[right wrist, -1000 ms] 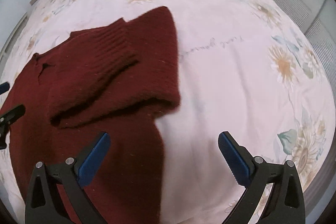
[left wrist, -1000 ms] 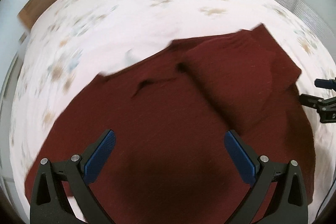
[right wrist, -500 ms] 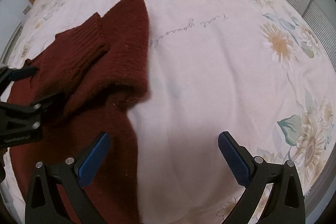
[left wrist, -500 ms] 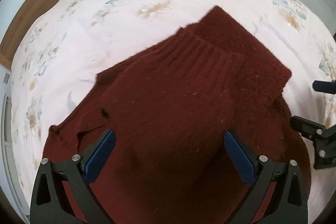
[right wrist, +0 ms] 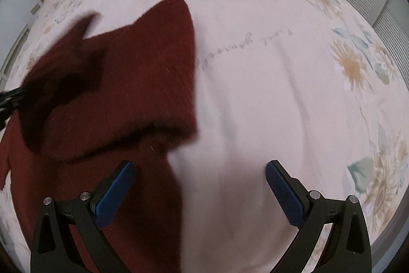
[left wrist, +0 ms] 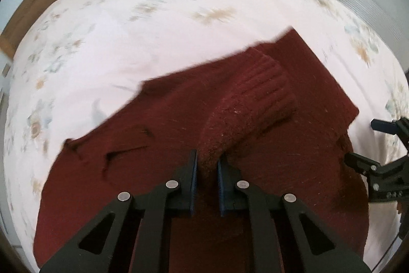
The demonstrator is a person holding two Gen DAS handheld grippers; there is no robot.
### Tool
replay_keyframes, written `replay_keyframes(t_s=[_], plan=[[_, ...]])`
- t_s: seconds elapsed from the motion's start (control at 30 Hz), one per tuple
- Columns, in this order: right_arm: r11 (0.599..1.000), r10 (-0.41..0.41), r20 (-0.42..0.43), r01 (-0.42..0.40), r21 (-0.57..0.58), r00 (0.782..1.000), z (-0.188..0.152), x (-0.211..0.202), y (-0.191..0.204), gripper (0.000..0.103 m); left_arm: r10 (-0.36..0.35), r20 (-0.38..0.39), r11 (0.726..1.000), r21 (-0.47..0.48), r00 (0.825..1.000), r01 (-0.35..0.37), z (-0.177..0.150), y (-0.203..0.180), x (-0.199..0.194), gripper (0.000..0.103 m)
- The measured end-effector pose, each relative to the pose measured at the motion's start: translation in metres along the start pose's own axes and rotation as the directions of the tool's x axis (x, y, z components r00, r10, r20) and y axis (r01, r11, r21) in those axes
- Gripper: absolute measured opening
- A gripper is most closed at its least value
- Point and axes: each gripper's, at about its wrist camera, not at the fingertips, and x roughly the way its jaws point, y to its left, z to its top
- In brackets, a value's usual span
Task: Fold small clothes
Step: 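Lay the held sleeve across the body and open the left tool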
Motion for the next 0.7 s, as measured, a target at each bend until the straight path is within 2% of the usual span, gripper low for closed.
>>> replay_keyframes(t_s=[0.2, 0.23, 0.3, 0.33, 0.37, 0.5, 0.63, 0.7], plan=[[1.000, -0.023, 0.003, 0.023, -0.021, 1.000, 0.022, 0.015, 0.018, 0.102, 0.017, 0.061, 0.989, -0.146, 0.998, -0.008, -0.023, 0.051, -0.031, 0.011], [1.000, -0.020, 0.006, 0.020, -0.019, 1.000, 0.020, 0.016, 0.018, 0.099, 0.026, 0.069, 0.985, -0.173, 0.997, -0.013, -0.030, 0.062, -0.035, 0.011], [1.000, 0.002, 0.007, -0.002, -0.019, 1.000, 0.021, 0.017, 0.023, 0.082, 0.040, 0.076, 0.975, -0.222, 0.996, -0.022, -0.040, 0.079, -0.039, 0.010], [1.000, 0.000, 0.003, 0.000, -0.022, 1.000, 0.020, 0.020, 0.027, 0.056, 0.048, 0.079, 0.967, -0.252, 0.996, -0.026, -0.048, 0.091, -0.042, 0.010], [1.000, -0.003, 0.000, 0.003, -0.023, 1.000, 0.020, 0.022, 0.029, 0.043, 0.054, 0.076, 0.961, -0.274, 0.996, -0.031, -0.054, 0.100, -0.043, 0.008], [0.999, -0.020, 0.003, 0.020, -0.025, 1.000, 0.018, 0.022, 0.036, 0.038, 0.098, 0.036, 0.933, -0.350, 0.995, -0.079, -0.080, 0.126, -0.035, 0.002], [0.998, -0.030, -0.005, 0.030, -0.048, 1.000, 0.016, 0.019, 0.038, 0.038, 0.058, -0.030, 0.898, -0.436, 0.998, -0.065, -0.115, 0.152, -0.025, 0.002], [0.998, -0.028, -0.010, 0.027, -0.048, 1.000, 0.016, 0.019, 0.038, 0.038, 0.034, -0.045, 0.883, -0.467, 0.998, -0.051, -0.123, 0.157, -0.024, 0.002]])
